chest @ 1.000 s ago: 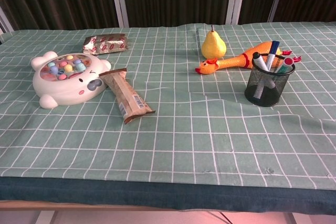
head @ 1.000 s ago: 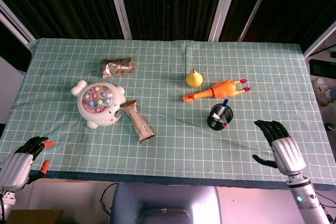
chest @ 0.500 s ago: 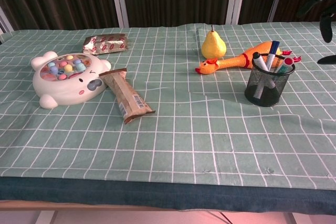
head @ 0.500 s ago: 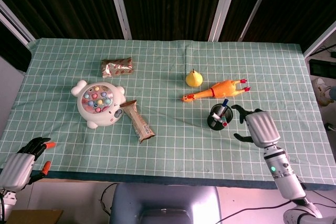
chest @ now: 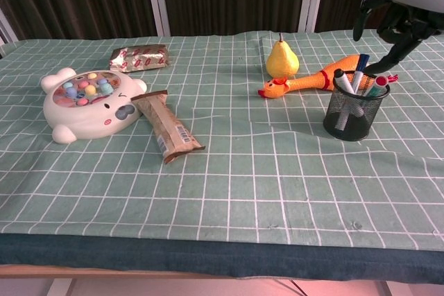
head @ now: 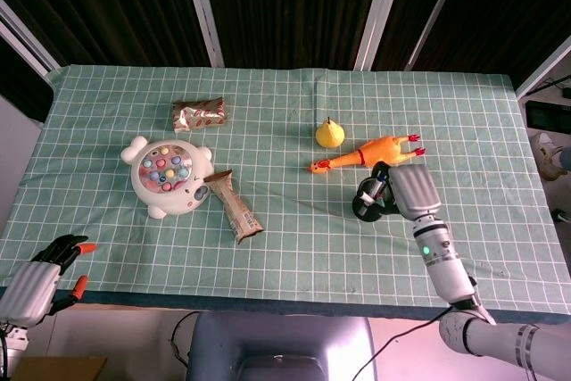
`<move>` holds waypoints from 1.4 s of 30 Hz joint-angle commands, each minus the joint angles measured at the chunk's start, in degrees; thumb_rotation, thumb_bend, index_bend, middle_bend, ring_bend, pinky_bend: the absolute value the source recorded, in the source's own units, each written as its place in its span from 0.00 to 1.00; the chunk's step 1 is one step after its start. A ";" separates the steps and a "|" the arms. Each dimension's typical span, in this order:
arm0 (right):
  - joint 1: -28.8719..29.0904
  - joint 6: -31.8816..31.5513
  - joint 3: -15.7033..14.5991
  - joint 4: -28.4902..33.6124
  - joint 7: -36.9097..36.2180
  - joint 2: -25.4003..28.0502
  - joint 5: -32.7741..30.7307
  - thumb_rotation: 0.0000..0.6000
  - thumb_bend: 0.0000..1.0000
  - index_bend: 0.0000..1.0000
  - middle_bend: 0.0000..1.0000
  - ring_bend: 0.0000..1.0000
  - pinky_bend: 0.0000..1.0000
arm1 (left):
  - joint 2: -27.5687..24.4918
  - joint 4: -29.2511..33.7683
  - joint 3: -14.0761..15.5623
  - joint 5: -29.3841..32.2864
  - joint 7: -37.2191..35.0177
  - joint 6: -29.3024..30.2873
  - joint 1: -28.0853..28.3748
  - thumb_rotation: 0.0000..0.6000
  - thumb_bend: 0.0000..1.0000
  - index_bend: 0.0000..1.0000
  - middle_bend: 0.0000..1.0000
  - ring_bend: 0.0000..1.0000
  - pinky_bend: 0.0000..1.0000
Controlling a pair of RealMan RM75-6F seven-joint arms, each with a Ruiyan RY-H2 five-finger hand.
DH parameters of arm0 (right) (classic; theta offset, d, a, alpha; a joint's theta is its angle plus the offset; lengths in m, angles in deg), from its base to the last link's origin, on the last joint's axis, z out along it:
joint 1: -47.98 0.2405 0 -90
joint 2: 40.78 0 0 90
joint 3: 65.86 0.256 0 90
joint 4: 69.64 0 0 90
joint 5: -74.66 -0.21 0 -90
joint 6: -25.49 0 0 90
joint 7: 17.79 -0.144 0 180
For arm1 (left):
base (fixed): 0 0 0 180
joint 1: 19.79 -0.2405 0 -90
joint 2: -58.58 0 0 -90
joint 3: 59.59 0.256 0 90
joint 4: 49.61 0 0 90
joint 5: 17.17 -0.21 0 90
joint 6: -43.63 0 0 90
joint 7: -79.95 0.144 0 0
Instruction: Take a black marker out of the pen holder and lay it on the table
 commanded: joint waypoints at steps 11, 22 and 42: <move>6.15 4.41 -0.31 -3.90 2.04 -3.21 -10.31 1.00 0.38 0.61 1.00 1.00 1.00 | -0.13 -0.16 0.05 -0.12 -0.59 -0.03 0.09 1.00 0.46 0.27 0.16 0.12 0.35; 7.92 5.31 -2.35 -6.30 0.64 -4.35 -11.97 1.00 0.42 0.62 1.00 1.00 1.00 | -0.22 -0.25 0.21 -0.45 -0.96 0.00 0.15 1.00 0.46 0.27 0.16 0.12 0.35; 8.64 5.10 -4.50 -8.07 -2.49 -4.51 -11.26 1.00 0.69 0.71 1.00 1.00 1.00 | -0.27 -0.27 0.34 -0.58 -1.12 -0.19 0.29 1.00 0.46 0.27 0.16 0.12 0.35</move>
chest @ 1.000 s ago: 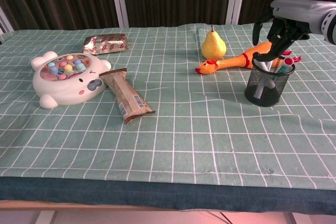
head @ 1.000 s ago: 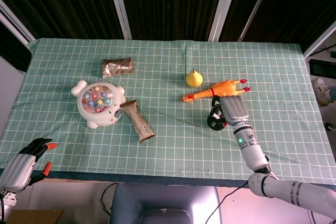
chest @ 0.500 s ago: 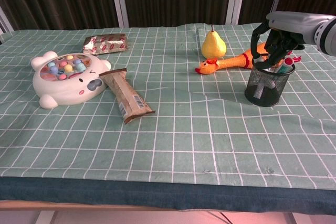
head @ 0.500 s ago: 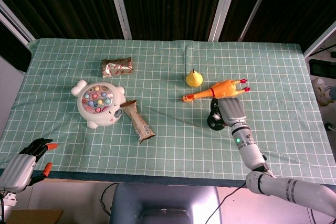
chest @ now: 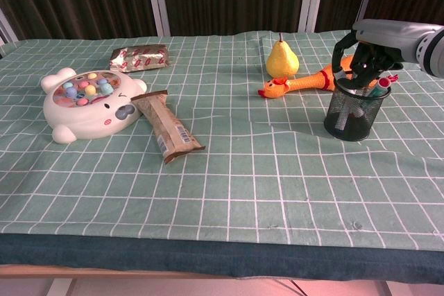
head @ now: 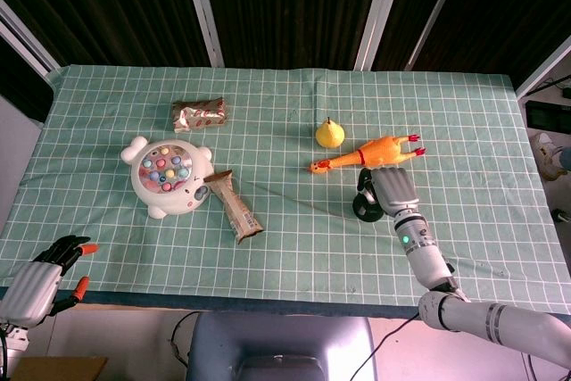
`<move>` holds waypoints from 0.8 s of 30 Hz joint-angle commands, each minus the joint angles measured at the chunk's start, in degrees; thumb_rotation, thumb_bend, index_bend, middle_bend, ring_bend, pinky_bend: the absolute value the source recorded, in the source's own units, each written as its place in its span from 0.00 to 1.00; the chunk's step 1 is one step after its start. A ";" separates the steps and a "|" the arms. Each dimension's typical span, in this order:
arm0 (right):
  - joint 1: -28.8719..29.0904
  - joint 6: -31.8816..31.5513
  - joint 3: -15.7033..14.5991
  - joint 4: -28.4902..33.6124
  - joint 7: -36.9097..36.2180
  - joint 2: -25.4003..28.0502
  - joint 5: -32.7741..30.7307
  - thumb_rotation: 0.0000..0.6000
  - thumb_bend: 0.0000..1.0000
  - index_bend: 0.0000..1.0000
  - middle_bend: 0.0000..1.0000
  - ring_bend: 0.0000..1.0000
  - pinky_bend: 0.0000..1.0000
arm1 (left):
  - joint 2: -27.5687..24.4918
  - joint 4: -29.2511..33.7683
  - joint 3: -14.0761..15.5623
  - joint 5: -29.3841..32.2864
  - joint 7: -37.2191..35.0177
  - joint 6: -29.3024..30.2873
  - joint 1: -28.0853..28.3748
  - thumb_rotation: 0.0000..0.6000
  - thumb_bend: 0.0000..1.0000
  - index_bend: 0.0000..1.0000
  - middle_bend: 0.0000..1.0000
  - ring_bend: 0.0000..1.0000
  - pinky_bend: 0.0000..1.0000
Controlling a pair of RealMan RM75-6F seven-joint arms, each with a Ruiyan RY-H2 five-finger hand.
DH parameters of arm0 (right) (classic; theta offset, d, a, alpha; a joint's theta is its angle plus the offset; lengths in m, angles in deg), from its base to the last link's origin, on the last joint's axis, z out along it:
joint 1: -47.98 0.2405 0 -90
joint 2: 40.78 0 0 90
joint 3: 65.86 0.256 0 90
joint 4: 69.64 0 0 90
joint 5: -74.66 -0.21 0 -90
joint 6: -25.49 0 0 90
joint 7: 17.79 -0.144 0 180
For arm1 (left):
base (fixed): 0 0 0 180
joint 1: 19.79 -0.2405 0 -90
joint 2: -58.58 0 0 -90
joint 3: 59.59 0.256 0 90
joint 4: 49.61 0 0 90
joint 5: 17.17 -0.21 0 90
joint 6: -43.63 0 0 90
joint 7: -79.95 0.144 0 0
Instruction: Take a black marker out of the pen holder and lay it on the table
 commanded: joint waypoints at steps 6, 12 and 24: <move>-0.37 -1.24 -0.04 0.70 -1.60 0.30 1.28 1.00 0.71 0.76 1.00 1.00 1.00 | 0.00 -0.02 0.02 0.01 0.00 -0.09 0.05 1.00 0.46 0.27 0.16 0.12 0.35; -1.08 -3.36 1.01 4.72 -3.70 2.17 3.64 1.00 0.71 0.77 1.00 1.00 1.00 | 0.00 0.01 -0.02 0.25 -0.06 -0.37 0.17 1.00 0.46 0.27 0.16 0.12 0.35; -0.25 -10.39 6.37 15.51 -3.68 4.96 7.31 1.00 0.73 0.78 1.00 1.00 1.00 | 0.02 0.10 -0.04 0.47 -0.03 -0.80 0.37 1.00 0.46 0.27 0.16 0.12 0.35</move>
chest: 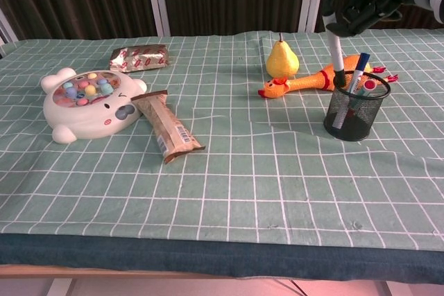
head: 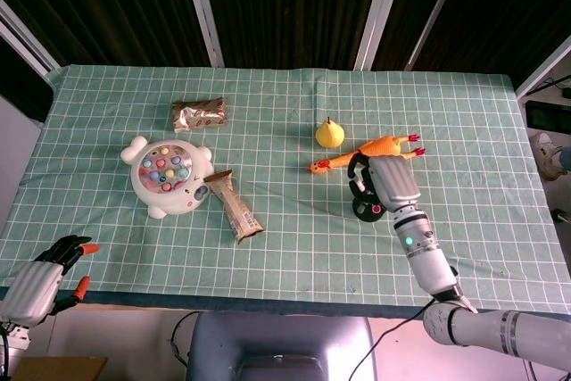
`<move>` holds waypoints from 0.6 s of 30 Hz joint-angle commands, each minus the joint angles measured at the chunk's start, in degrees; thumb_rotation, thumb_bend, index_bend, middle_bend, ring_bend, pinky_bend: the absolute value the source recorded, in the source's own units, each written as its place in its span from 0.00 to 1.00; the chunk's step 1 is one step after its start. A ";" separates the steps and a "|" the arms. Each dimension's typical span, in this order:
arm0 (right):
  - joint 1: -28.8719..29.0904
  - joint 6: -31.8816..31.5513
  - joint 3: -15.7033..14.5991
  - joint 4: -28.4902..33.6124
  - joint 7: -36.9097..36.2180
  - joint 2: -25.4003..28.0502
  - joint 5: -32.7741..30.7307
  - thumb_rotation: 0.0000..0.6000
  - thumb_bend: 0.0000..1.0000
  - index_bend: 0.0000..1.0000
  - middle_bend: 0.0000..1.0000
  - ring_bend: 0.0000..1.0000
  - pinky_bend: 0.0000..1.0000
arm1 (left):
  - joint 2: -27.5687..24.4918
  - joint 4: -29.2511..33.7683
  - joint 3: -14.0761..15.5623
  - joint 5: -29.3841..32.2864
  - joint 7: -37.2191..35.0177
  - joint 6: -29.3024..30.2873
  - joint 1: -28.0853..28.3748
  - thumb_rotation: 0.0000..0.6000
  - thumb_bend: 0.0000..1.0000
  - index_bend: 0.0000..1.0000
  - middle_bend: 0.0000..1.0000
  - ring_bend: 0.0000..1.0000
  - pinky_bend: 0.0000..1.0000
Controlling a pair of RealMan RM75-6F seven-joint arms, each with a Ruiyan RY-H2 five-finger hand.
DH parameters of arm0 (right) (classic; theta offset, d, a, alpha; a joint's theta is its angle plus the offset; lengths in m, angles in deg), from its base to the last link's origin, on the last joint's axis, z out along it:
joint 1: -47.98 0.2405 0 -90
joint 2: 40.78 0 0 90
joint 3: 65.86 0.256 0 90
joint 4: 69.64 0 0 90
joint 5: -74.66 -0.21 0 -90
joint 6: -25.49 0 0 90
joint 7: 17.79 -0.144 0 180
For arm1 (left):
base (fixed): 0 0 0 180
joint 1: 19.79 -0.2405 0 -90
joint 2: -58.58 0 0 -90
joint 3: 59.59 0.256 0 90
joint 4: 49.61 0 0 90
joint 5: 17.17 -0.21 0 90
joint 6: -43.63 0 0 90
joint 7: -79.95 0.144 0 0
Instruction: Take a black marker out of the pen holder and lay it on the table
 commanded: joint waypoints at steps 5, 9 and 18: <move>3.99 -3.10 2.38 -0.57 2.71 -4.56 2.69 1.00 0.73 0.78 1.00 1.00 1.00 | -0.02 0.07 0.04 -0.09 0.01 -0.10 0.09 1.00 0.46 0.27 0.16 0.12 0.35; 6.97 -2.26 1.02 -8.83 4.04 -10.42 5.12 1.00 0.72 0.78 1.00 1.00 1.00 | -0.10 0.02 0.11 -0.30 -0.28 0.12 0.04 1.00 0.46 0.27 0.16 0.12 0.35; 11.40 1.19 -4.28 -33.74 5.83 -23.47 10.97 1.00 0.73 0.78 1.00 1.00 1.00 | -0.31 -0.30 0.27 -0.72 -1.36 0.45 -0.02 1.00 0.46 0.27 0.16 0.12 0.35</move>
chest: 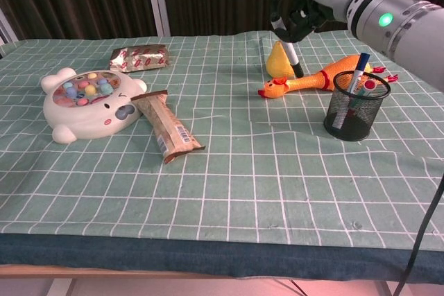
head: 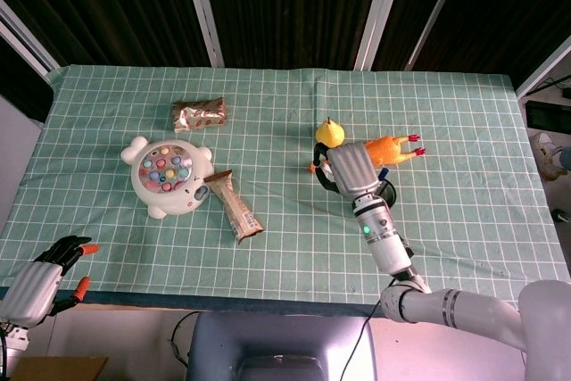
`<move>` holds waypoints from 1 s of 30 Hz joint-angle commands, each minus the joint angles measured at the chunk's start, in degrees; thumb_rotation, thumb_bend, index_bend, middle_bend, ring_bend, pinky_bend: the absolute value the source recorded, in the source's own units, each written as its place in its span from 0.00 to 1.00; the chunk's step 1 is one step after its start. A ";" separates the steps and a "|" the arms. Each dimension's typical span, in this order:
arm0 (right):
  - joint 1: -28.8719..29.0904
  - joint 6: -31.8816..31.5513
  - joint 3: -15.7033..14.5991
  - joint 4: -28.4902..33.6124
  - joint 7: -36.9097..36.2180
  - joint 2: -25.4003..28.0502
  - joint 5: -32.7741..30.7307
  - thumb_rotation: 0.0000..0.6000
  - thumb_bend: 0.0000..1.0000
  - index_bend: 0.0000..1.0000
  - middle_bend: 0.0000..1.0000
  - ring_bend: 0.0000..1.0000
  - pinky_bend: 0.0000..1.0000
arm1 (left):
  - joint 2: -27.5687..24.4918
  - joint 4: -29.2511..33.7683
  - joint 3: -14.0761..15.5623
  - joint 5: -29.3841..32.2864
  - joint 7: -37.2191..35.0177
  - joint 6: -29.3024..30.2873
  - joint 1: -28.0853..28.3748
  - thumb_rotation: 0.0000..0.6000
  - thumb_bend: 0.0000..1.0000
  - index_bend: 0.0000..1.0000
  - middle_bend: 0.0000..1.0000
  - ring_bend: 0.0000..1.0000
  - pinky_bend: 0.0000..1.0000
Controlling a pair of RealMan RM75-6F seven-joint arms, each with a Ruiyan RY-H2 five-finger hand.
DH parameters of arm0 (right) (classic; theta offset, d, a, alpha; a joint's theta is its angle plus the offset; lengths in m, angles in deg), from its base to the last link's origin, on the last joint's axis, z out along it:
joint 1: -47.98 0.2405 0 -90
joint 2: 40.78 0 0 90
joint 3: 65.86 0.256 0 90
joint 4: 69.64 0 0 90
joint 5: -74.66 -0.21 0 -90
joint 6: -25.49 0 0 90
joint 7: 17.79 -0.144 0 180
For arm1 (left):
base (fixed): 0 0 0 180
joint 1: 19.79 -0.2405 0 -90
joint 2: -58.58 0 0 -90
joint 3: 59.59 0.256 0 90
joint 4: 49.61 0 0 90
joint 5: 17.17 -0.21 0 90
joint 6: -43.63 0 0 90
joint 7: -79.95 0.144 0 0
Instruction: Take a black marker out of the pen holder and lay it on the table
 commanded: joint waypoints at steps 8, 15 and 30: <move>3.31 6.12 -5.84 -24.24 -1.28 -13.88 6.56 1.00 0.73 0.78 1.00 1.00 1.00 | -0.11 -0.14 0.18 -0.40 -0.35 0.04 0.06 1.00 0.46 0.27 0.16 0.12 0.35; 2.60 6.85 -5.10 -25.30 -1.74 -14.56 6.81 1.00 0.72 0.68 1.00 1.00 1.00 | -0.14 -0.06 0.30 -0.57 -0.23 -0.08 0.14 1.00 0.46 0.27 0.16 0.12 0.35; -2.41 4.69 -0.98 -8.23 -3.31 -4.62 3.77 1.00 0.30 0.22 1.00 1.00 0.99 | 0.07 0.20 0.45 -0.61 0.98 -0.67 0.40 1.00 0.46 0.27 0.16 0.12 0.35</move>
